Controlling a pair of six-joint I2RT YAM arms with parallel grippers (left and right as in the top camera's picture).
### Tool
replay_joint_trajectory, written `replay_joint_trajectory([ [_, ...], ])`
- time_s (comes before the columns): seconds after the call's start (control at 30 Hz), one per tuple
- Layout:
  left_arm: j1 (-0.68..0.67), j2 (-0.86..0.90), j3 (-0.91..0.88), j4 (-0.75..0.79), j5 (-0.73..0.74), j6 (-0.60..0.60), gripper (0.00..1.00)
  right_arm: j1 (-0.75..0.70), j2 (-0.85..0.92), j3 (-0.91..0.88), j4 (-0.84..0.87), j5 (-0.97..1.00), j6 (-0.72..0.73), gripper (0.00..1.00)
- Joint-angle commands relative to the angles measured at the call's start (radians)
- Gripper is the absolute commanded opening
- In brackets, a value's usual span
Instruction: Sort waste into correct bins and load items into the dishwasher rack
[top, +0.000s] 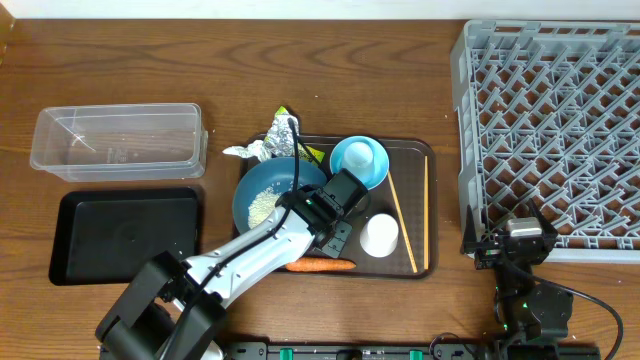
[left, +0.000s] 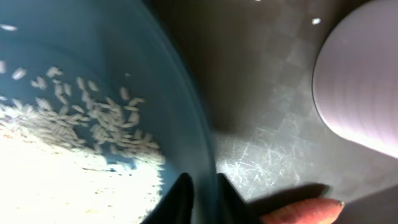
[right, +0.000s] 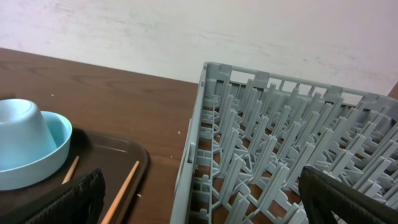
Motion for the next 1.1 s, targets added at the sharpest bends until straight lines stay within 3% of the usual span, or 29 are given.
replay_joint_trajectory([
  [0.0,0.000,-0.024,0.018,-0.001,-0.002,0.005,0.06,-0.009,-0.007,-0.001,-0.004,0.002,-0.014,0.99],
  [0.4,0.000,-0.108,0.036,-0.032,-0.003,0.013,0.06,-0.009,-0.007,-0.001,-0.004,0.002,-0.014,0.99],
  [1.07,0.001,-0.140,0.320,-0.449,-0.180,0.016,0.06,-0.009,-0.007,-0.001,-0.004,0.002,-0.014,0.99],
])
